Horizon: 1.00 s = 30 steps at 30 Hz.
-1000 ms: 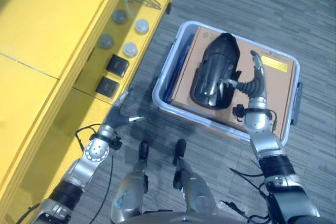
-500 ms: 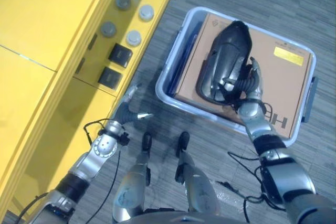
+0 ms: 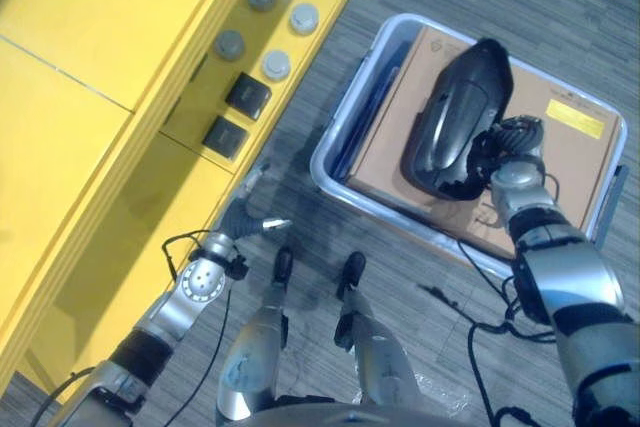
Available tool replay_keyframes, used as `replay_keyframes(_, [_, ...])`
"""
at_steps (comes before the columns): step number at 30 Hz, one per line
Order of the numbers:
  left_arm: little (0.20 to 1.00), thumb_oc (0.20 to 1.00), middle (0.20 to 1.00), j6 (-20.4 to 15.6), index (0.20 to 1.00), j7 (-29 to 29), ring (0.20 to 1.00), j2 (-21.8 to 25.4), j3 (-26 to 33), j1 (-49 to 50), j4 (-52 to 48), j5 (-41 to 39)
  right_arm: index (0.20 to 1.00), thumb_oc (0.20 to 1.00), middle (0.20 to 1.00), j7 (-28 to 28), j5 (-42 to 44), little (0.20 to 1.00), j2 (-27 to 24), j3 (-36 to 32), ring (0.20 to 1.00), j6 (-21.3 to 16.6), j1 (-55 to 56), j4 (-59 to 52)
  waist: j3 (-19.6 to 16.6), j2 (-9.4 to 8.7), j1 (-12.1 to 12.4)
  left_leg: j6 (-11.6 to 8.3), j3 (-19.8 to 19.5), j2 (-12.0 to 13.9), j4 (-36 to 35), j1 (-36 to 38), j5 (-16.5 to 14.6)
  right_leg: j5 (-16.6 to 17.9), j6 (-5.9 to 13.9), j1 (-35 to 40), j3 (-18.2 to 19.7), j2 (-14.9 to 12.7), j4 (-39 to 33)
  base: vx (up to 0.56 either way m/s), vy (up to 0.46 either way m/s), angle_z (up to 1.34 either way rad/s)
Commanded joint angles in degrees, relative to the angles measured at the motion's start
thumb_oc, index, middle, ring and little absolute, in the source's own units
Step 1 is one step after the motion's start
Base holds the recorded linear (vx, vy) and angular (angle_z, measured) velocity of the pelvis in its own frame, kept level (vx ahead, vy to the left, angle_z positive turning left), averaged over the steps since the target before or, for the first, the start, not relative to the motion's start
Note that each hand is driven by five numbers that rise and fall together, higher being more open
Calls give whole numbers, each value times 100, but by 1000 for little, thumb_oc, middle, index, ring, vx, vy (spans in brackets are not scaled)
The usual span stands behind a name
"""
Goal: Move parts from the plastic box to the shelf.
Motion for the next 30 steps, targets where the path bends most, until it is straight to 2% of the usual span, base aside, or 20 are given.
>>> replay_keyframes(1, [1000, 1000, 1000, -159, 1000, -19, 1000, 106, 52, 26, -282, -81, 200, 200, 200, 208, 34, 200, 182, 239, 200, -58, 464, -308, -327, -85, -48, -200, 220, 308, -46, 61, -604, -871, 763, 380, 304, -415, -30, 0, 0, 0])
replay_keyframes(2, [1000, 1000, 1000, -159, 1000, -19, 1000, 106, 52, 26, -282, -81, 200, 200, 200, 208, 34, 200, 182, 239, 200, -58, 464, -308, -327, -85, -48, -200, 220, 308, -46, 61, -604, -871, 763, 380, 304, -415, -30, 0, 0, 0])
replay_keyframes(4, [1000, 1000, 1000, -140, 1000, -53, 1000, 123, 201, 111, -310, -79, 200, 200, 200, 182, -183, 200, 150, 177, 200, -85, 835, -1054, -426, -167, -93, -189, 255, 332, -46, 195, -661, -901, 759, 492, 309, -413, -30, 0, 0, 0])
replay_keyframes(8, [1000, 1000, 1000, -154, 1000, -278, 1000, 43, 696, 297, -470, -396, 200, 200, 200, 271, -907, 200, -62, -283, 200, -268, 2263, -3280, -717, -343, -240, -170, 345, 409, -28, 584, -847, -1026, 753, 839, 329, -390, -30, 39, -48, -8])
replay_keyframes(11, [1000, 1000, 1000, -165, 1000, -385, 1000, 30, 820, 315, -555, -525, 200, 200, 200, 362, -1308, 200, -228, -602, 200, -314, 2898, -4092, -876, -399, -296, -151, 363, 401, -30, 742, -883, -1052, 752, 992, 301, -409, -30, 49, -24, -12])
replay_keyframes(13, [1000, 1000, 1000, -150, 1000, -610, 1000, 40, 980, 281, -765, -647, 200, 200, 200, 436, -2192, 200, -624, -1024, 200, -378, 3500, -5020, -1139, -431, -382, -124, 437, 420, -18, 1074, -1009, -1139, 754, 1285, 310, -406, -23, 85, -17, -8])
replay_keyframes(14, [1000, 1000, 1000, -150, 1000, -610, 1000, 40, 980, 281, -765, -647, 200, 200, 200, 436, -2192, 200, -624, -1024, 200, -378, 3500, -5020, -1139, -431, -382, -124, 437, 420, -18, 1074, -1009, -1139, 754, 1285, 310, -406, -23, 68, 0, -11])
replay_keyframes(15, [1000, 1000, 1000, -121, 1000, -766, 1000, 34, 1028, 270, -928, -721, 200, 200, 200, 486, -2600, 200, -783, -1226, 200, -405, 3704, -5456, -1322, -429, -432, -102, 489, 425, -15, 1243, -1061, -1172, 758, 1406, 318, -409, -12, 68, -2, -20])
replay_keyframes(18, [1000, 1000, 1000, -51, 1000, -1037, 1000, -60, 1013, 228, -1146, -1076, 200, 200, 200, 578, -3011, 200, -936, -1432, 200, -426, 3873, -6039, -1537, -416, -483, -89, 573, 447, -3, 1503, -1136, -1222, 753, 1599, 381, -387, 9, 65, -12, -23])
replay_keyframes(21, [1000, 1000, 1000, 74, 1000, -1203, 1000, -276, 947, 239, -1213, -1484, 200, 200, 200, 634, -3280, 200, -932, -1568, 200, -467, 3999, -6578, -1725, -402, -526, -86, 655, 491, 9, 1704, -1190, -1284, 737, 1753, 423, -381, 39, 50, -25, -26])
replay_keyframes(24, [1000, 1000, 1000, 172, 1000, -1300, 1000, -430, 847, 294, -1181, -1667, 200, 200, 200, 621, -3541, 200, -904, -1695, 200, -466, 4111, -6930, -1818, -376, -533, -86, 692, 504, -2, 1831, -1214, -1319, 725, 1859, 433, -367, 39, 37, -22, -9])
replay_keyframes(26, [1000, 1000, 1000, 368, 1000, -1503, 1000, -628, 634, 381, -1129, -2196, 200, 200, 200, 535, -3939, 200, -928, -1798, 200, -437, 4150, -7288, -1909, -350, -568, -82, 733, 521, 13, 1912, -1203, -1311, 703, 1926, 436, -368, 56, 33, -32, -11])
replay_keyframes(28, [1000, 1000, 1000, 424, 1000, -1539, 1000, -680, 564, 385, -1098, -2363, 200, 200, 200, 498, -4025, 200, -904, -1802, 200, -417, 4136, -7357, -1940, -330, -575, -86, 730, 535, -3, 1966, -1250, -1357, 707, 1968, 445, -354, 54, 6, -14, -3])
replay_keyframes(29, [1000, 1000, 1000, 601, 1000, -1648, 1000, -778, 382, 399, -1039, -2821, 200, 200, 200, 394, -4267, 200, -897, -1806, 200, -362, 4103, -7521, -1961, -309, -609, -79, 738, 534, 11, 1985, -1212, -1334, 693, 1991, 452, -357, 74, -30, -16, 2])
replay_keyframes(30, [1000, 1000, 1000, 601, 1000, -1648, 1000, -778, 382, 399, -1039, -2821, 200, 200, 200, 394, -4267, 200, -897, -1806, 200, -362, 4103, -7521, -1961, -309, -609, -79, 738, 534, 11, 1985, -1212, -1334, 693, 1991, 452, -357, 74, 0, 0, 0])
